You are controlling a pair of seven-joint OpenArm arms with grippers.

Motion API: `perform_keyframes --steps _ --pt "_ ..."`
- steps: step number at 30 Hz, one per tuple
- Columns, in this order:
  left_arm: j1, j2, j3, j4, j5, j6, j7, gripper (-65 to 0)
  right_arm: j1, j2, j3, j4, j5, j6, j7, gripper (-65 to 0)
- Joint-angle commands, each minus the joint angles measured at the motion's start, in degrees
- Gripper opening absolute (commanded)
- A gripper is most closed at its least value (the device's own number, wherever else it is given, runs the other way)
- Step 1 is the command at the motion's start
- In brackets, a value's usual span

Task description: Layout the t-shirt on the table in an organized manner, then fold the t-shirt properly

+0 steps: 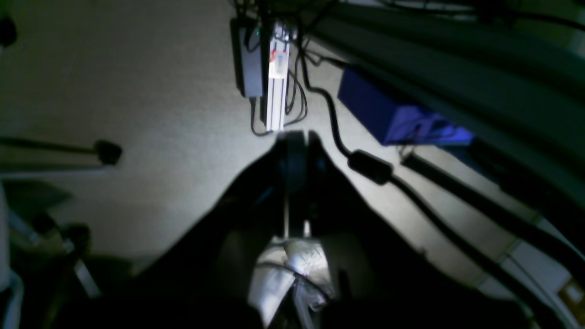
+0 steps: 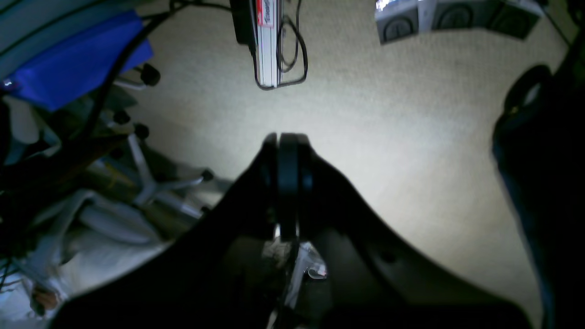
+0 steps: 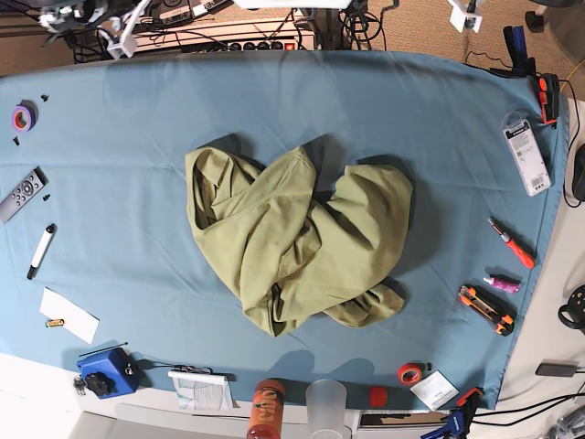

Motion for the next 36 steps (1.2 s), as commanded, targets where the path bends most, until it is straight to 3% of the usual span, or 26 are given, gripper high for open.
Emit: perform_keyframes --steps 1,9,16,22,27,31,32,34,36 --pt "1.0 -0.2 -0.2 2.7 -0.4 0.0 0.5 -65.0 -0.8 0.7 1.9 2.6 2.2 0.8 -1.0 -65.0" --pt "0.9 -0.2 -0.2 11.0 -0.4 -0.1 0.5 -65.0 -1.2 0.7 16.0 19.0 10.9 4.2 -1.1 -65.0" --pt "-1.7 -0.2 -0.1 11.0 -0.6 -0.6 -5.6 -65.0 0.8 0.7 26.2 28.5 12.2 5.6 3.2 -65.0" --pt "-7.6 -0.2 -0.1 11.0 -0.6 -0.6 -10.3 -65.0 6.4 0.7 27.4 28.5 11.1 5.7 4.3 -65.0" --pt "-13.5 -0.2 -0.1 11.0 -0.6 -0.7 -13.3 -65.0 8.8 0.7 27.4 28.5 3.9 5.7 8.0 -65.0" --pt "-16.9 -0.2 -0.1 11.0 -0.6 -0.8 -14.4 -58.0 8.8 0.7 27.4 28.5 1.8 8.0 8.4 -65.0" --pt "-17.2 -0.2 -0.1 11.0 -0.6 -0.8 -15.3 -56.2 8.8 0.7 27.4 28.5 1.6 8.7 8.6 -63.1" --pt "-17.7 -0.2 -0.1 11.0 -0.6 -0.9 -16.3 -52.8 8.8 0.7 27.4 28.5 1.5 9.3 9.2 -51.3" --pt "-18.2 -0.2 -0.1 11.0 -0.4 -3.4 -16.3 -48.5 8.8 0.7 27.4 28.5 1.5 9.3 10.5 -42.0"
